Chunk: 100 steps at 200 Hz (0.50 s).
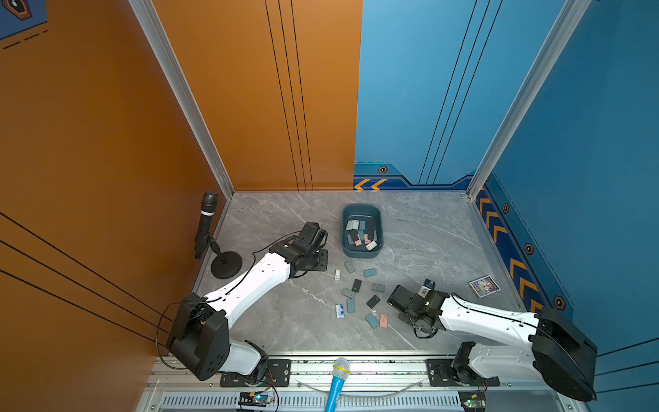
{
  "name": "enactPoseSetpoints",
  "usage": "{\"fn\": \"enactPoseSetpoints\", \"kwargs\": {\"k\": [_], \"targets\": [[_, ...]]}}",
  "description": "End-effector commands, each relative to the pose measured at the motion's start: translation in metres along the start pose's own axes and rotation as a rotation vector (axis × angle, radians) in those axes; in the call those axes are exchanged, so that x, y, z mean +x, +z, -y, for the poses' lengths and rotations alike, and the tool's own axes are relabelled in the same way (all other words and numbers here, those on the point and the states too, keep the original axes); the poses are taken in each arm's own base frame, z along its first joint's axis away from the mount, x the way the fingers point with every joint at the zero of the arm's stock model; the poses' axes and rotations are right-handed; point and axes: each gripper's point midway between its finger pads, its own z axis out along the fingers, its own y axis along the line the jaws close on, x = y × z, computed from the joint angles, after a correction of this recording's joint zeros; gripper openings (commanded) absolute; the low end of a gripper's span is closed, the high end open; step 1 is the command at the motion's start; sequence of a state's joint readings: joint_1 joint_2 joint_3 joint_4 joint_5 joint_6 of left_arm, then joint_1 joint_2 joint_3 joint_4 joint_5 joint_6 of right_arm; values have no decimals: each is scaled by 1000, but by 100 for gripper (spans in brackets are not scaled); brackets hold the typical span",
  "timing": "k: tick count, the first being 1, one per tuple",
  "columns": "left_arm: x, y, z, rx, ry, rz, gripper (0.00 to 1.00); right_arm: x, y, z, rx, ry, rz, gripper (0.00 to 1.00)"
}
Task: Put the eraser in the storage box
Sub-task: Adjust the eraser at the center of the board.
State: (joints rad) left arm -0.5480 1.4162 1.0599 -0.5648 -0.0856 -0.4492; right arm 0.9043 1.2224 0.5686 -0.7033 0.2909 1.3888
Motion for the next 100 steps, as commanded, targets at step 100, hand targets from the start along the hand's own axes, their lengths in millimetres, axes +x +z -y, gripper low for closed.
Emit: {"fn": "enactPoseSetpoints", "kwargs": {"k": [100], "targets": [[3,0,-1,13,-6,-6,47,-19,-4,-6,-88,31,48,50]]}}
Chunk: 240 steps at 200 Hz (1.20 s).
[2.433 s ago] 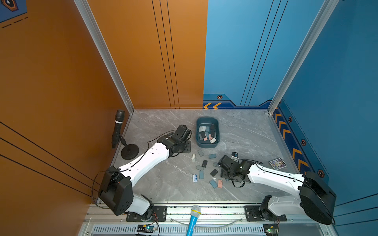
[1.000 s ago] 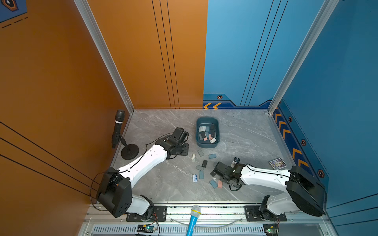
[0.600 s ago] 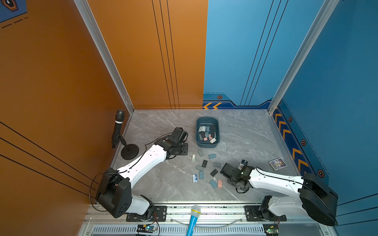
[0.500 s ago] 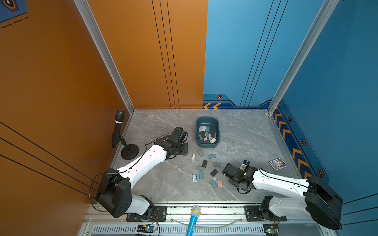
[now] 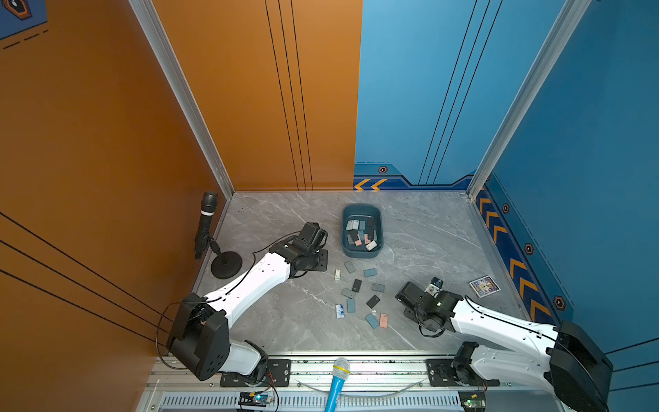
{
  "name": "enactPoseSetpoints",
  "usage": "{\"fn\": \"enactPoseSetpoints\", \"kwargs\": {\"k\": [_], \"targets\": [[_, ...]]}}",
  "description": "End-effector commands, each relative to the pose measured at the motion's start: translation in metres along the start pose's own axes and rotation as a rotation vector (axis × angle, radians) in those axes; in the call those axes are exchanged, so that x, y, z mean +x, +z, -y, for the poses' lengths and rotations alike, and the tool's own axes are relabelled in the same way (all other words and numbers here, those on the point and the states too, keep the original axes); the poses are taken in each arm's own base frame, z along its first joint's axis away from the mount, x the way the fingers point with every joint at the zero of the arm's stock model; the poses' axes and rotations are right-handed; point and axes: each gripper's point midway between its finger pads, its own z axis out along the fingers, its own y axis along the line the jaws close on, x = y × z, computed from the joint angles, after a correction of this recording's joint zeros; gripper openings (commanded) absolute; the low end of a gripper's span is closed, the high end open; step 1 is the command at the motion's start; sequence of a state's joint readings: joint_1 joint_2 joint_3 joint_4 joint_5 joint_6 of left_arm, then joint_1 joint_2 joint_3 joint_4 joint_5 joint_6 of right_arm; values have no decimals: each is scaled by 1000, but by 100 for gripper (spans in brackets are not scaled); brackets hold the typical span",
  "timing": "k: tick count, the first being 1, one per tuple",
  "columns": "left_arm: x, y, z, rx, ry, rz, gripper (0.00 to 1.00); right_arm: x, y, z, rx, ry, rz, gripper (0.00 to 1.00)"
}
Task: Put the eraser in the storage box
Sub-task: Adjust the eraser at the center of the board, then pick up the eraser from the center of the board.
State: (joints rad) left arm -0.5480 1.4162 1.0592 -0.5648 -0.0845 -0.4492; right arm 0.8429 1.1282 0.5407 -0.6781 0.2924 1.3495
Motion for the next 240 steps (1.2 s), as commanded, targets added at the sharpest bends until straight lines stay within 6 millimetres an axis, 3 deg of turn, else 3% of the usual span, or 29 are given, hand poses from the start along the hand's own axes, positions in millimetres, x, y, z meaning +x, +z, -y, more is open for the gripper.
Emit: {"fn": "enactPoseSetpoints", "kwargs": {"k": [1,114,240], "targets": [[3,0,-1,12,-6,-5,48,-4,2,-7,-25,-17,20,50],[4,4,-1,10,-5,-18,48,13,27,1,70,-58,-60,51],[7,7,-2,10,-8,-26,47,36,33,7,59,-67,-160,26]]}}
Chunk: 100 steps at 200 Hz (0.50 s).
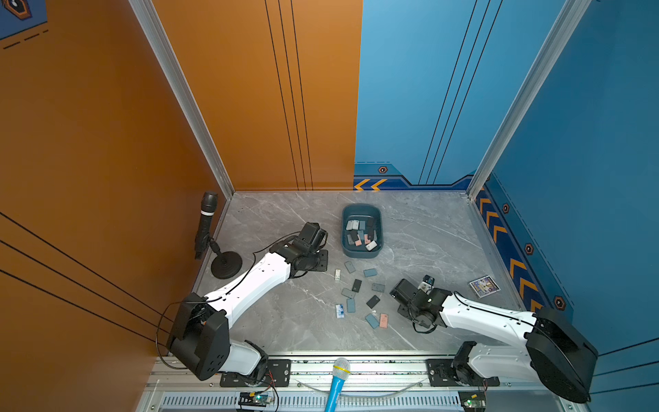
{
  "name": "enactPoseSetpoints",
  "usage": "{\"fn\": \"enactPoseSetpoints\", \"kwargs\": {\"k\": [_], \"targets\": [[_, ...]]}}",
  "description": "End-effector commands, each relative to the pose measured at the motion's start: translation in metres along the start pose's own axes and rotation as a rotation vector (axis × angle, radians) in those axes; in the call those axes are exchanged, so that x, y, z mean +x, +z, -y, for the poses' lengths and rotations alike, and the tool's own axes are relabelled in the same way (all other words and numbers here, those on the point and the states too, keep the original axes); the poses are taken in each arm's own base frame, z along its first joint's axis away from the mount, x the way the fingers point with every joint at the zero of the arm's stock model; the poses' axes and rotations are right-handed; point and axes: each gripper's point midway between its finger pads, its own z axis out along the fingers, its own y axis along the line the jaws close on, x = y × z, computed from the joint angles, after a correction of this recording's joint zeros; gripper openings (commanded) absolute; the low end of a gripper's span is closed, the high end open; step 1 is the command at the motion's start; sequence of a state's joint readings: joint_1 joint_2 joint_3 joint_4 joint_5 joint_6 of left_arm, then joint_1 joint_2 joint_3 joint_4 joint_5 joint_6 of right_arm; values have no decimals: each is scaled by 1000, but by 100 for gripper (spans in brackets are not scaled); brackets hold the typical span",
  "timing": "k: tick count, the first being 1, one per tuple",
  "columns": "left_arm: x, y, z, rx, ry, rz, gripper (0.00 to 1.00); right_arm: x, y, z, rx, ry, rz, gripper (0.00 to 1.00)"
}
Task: Put the eraser in the storage box
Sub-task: Pick up the eraser from the center of the board.
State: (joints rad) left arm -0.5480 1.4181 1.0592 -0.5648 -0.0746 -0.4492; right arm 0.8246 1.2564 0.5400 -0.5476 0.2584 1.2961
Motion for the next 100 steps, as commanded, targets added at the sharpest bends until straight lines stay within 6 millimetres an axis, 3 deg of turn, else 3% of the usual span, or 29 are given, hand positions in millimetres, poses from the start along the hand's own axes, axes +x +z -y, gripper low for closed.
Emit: {"fn": "enactPoseSetpoints", "kwargs": {"k": [1,28,100], "targets": [[6,6,-3,2,-9,-21,47,31,14,21,61,-29,-132,26],[4,6,-3,4,-10,-16,47,29,12,20,66,-42,-127,18],[3,2,-2,11,-8,-9,47,8,-8,8,54,-86,-77,18]]}}
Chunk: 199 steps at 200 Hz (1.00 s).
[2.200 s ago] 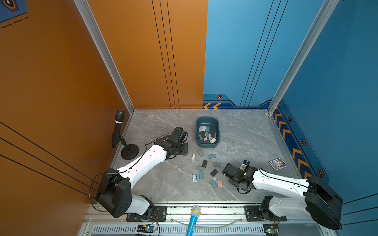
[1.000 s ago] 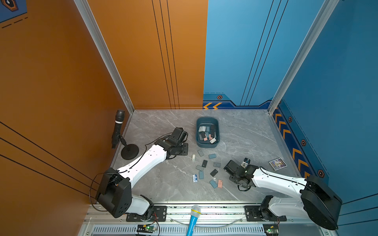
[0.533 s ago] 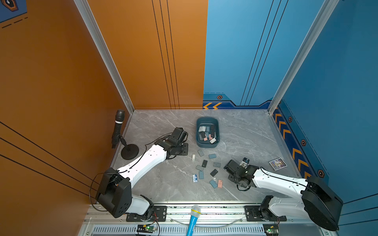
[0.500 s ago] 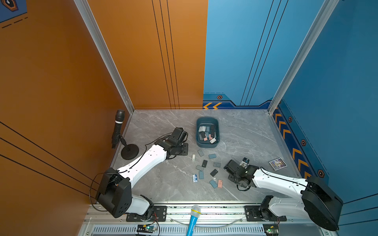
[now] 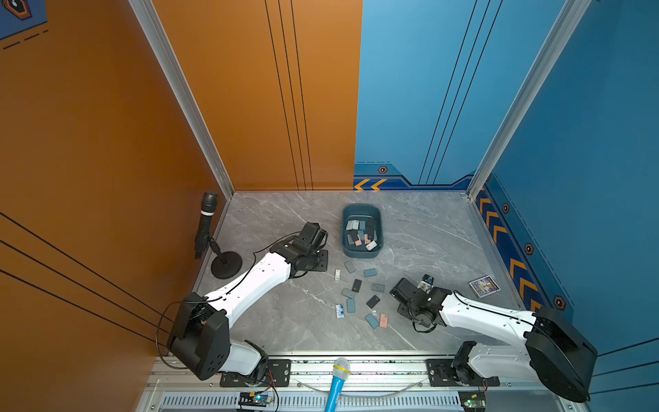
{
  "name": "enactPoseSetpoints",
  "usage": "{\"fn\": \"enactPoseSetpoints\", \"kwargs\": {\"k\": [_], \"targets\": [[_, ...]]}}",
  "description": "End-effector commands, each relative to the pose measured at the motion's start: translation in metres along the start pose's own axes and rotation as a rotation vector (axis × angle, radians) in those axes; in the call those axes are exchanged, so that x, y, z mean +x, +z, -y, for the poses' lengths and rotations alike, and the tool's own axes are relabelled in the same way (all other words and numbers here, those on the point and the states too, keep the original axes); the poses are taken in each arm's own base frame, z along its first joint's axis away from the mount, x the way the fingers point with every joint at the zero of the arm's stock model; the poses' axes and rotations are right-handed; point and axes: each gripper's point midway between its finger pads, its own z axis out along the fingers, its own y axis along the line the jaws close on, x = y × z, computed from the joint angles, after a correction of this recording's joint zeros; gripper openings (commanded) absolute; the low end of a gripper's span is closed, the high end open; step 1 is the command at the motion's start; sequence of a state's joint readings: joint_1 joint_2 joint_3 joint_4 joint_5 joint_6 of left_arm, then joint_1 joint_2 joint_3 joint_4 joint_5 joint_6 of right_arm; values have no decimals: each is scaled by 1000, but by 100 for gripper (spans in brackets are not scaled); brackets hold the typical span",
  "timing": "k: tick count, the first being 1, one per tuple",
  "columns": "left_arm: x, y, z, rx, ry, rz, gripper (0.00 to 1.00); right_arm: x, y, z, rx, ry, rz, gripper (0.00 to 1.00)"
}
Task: Put the eraser in the storage box
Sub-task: Pick up the eraser from the center of the board, then place the eraser in the storage box.
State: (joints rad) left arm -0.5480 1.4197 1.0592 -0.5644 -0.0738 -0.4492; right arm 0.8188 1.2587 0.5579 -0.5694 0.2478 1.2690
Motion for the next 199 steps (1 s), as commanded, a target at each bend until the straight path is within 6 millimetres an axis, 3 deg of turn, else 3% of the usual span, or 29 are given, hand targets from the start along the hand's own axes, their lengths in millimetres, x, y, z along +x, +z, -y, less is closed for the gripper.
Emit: {"fn": "enactPoseSetpoints", "kwargs": {"k": [1,136,182,199], "targets": [[3,1,-2,11,-8,-6,47,9,-5,9,49,-63,-66,18],[-1,1,-4,11,-8,-3,47,-30,-41,-26,-20,-148,-23,16],[3,3,-6,6,-25,-12,47,-51,-57,-45,-54,-201,-18,16],[3,2,-7,5,-26,-7,47,-67,-60,-53,-64,-193,-10,16]]}}
